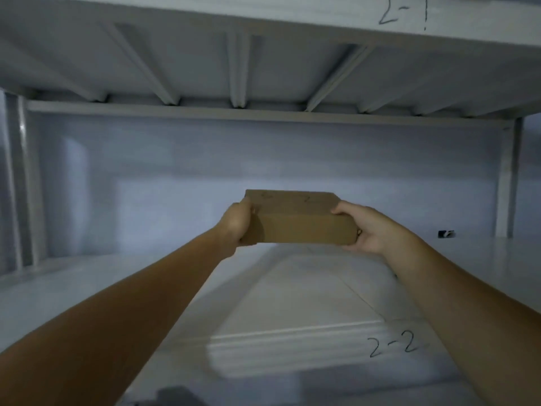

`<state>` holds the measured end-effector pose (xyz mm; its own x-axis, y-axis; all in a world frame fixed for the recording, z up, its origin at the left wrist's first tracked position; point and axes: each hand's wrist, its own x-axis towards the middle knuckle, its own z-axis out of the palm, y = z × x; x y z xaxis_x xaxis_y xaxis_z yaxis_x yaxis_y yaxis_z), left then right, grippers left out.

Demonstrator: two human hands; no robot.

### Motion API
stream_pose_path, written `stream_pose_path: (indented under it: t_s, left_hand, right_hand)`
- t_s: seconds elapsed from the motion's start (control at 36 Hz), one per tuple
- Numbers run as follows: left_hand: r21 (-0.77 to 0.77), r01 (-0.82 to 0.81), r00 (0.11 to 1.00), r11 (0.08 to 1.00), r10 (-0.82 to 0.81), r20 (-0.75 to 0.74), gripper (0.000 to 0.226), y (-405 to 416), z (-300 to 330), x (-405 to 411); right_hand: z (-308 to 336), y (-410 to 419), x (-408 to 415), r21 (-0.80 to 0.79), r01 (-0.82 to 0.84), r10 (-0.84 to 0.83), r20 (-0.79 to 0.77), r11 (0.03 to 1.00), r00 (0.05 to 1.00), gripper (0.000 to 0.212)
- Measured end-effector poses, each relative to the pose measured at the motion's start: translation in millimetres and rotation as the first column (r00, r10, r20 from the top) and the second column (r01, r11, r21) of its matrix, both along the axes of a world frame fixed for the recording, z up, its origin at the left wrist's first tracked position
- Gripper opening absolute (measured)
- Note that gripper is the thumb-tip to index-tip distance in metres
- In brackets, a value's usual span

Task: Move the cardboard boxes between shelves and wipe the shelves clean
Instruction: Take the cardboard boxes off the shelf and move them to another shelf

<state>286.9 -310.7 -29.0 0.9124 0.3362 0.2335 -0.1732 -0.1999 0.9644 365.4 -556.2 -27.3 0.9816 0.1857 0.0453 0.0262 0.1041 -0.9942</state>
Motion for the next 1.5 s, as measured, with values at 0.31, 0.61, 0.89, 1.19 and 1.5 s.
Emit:
stream_pose_path:
  t_s: [0.31, 0.61, 0.89, 1.19, 1.5]
  left_hand:
    - [-0.008, -0.147, 0.986, 0.989, 0.147, 0.081, 0.025, 94, -15, -201]
    - [0.059, -0.371, 0.924, 0.927, 0.362, 0.124, 0.038, 224, -70, -438]
    - [-0.005, -0.554, 0.83, 0.833, 0.552, 0.078, 0.034, 326, -94, -595]
    - [-0.083, -0.728, 0.682, 0.681, 0.731, 0.016, 0.04, 481, -119, -675]
    - [-0.055, -0.754, 0.651, 0.654, 0.756, 0.07, 0.032, 647, -82, -679]
  right_hand:
    - [-17, 99, -180, -0.063, -0.212, 0.218, 0.128, 0.975, 0.968, 0.041]
    - [-87, 262, -371, -0.028, -0.359, 0.36, 0.127, 0.933, 0.924, 0.046]
    - [-118, 412, -484, -0.049, -0.521, 0.523, 0.114, 0.852, 0.845, 0.051]
    - [-131, 583, -551, -0.089, -0.639, 0.645, 0.133, 0.764, 0.752, 0.053]
    - [-95, 760, -551, -0.018, -0.655, 0.65, 0.136, 0.756, 0.747, 0.05]
